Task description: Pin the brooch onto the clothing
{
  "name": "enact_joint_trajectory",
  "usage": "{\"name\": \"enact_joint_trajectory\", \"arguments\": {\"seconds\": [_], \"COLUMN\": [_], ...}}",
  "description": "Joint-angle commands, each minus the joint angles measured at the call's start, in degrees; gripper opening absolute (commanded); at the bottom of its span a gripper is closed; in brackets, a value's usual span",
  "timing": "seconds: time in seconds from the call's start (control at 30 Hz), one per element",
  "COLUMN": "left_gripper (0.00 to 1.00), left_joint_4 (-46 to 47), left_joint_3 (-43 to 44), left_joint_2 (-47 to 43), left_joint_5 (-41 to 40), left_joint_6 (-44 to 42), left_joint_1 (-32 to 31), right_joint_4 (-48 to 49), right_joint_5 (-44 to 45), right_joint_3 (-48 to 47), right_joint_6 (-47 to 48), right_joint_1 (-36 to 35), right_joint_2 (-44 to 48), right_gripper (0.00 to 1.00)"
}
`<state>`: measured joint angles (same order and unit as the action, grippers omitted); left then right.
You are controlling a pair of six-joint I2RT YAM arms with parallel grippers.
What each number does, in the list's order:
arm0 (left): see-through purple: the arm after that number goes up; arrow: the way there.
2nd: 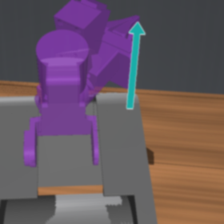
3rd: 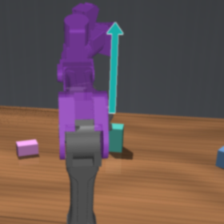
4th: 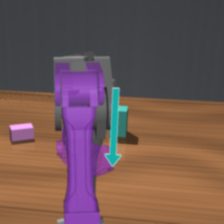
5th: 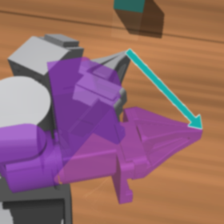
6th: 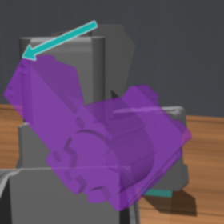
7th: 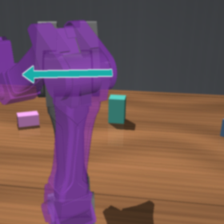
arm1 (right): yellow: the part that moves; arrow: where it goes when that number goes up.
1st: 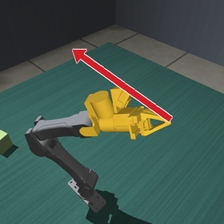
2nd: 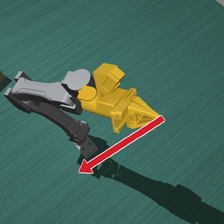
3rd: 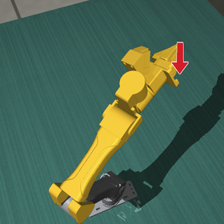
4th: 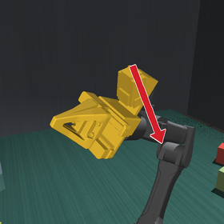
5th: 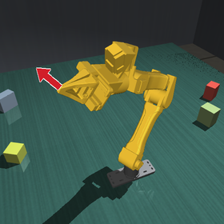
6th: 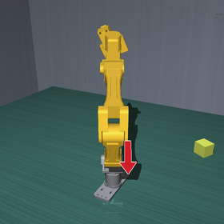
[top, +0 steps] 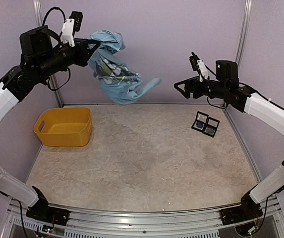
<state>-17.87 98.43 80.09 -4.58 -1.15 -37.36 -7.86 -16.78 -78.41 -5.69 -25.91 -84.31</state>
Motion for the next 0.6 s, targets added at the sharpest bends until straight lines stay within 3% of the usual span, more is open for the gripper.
{"name": "enact_joint_trajectory", "arguments": {"seconds": [0.0, 0.3, 0.4, 0.57], "left_gripper": [0.00, 0.00, 0.00, 0.00], "left_joint_4": [-3.7, 1.5, 1.0, 2.4], "left_joint_3": [-1.0, -5.8, -4.1, -5.8], "left_joint_2": [4.1, 16.8, 22.6, 23.5], "left_joint_5": [9.2, 21.0, 22.2, 19.9], "left_joint_6": [-0.6, 8.0, 9.7, 9.0], "left_joint_1": [-1.3, -2.6, -2.6, -1.9], "right_joint_4": [2.8, -3.1, -9.0, -17.0], "right_joint_5": [-1.5, 3.7, 4.7, 9.4], "right_joint_3": [-2.8, -3.1, -4.7, -3.6], "right_joint_6": [-3.2, -3.5, -3.5, -2.0], "right_joint_1": [-0.5, -0.6, -0.7, -2.0], "right_joint_2": [3.7, 1.8, -1.2, -5.3], "right_gripper": [0.82, 0.78, 0.73, 0.69]}}
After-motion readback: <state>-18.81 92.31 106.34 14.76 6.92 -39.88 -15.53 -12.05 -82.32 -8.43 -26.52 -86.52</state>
